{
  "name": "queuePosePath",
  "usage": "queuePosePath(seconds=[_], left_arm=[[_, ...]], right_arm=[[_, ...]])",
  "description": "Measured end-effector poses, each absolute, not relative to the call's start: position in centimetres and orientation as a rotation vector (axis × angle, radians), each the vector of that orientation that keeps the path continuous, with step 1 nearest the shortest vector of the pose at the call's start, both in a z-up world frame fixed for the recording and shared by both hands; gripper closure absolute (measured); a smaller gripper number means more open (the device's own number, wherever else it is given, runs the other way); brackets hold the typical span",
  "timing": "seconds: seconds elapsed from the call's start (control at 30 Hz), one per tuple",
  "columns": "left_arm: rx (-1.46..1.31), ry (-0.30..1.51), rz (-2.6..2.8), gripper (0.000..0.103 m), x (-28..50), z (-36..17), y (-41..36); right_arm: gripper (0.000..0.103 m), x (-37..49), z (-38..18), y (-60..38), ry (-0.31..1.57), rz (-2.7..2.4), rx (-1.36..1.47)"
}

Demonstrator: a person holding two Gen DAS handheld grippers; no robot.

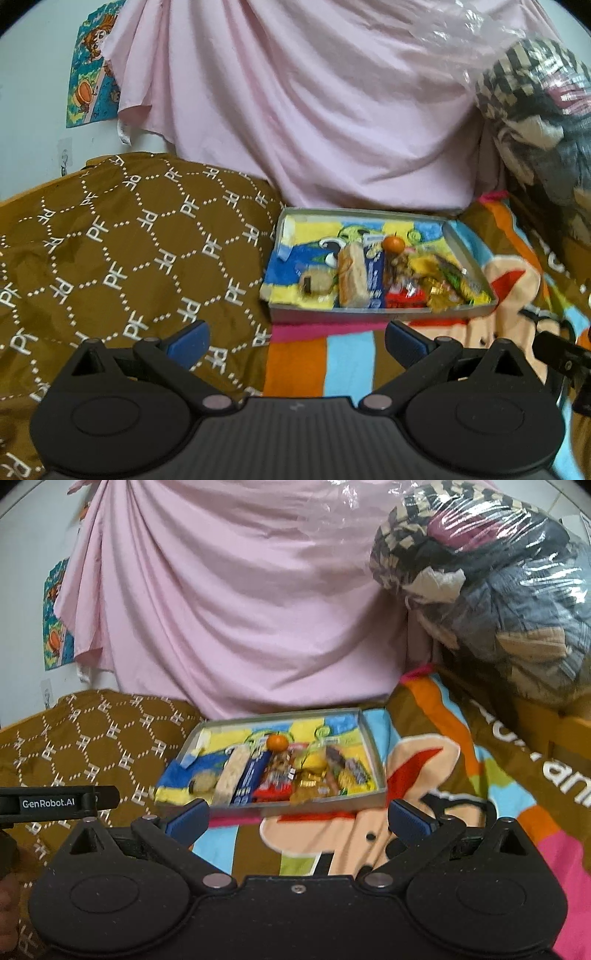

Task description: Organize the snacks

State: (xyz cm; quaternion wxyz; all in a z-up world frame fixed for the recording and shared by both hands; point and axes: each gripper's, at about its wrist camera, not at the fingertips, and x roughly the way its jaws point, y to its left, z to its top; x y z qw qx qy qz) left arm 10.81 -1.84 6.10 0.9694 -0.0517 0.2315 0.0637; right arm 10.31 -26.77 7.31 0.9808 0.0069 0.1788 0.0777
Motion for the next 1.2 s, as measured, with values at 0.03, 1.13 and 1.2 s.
queuePosePath(seconds=[0.03, 1.13, 1.2], left_arm=[[-0.093, 0.473, 0.128, 0.0, 10.4, 5.8, -1.8], [-0.056, 0.559, 0.117, 0.0, 8.1, -1.4, 0.2], [-0.059, 0.551, 0.109, 0.0, 8.0, -1.6, 0.1]], right_arm=[[0.001, 10.0, 7.0, -26.7, 0.367, 0.158, 0.012], [0.001, 8.8, 0.3, -24.6, 0.416, 0.186, -0.081], [0.001, 8.8, 0.1, -24.6, 0.417, 0.183, -0.077]])
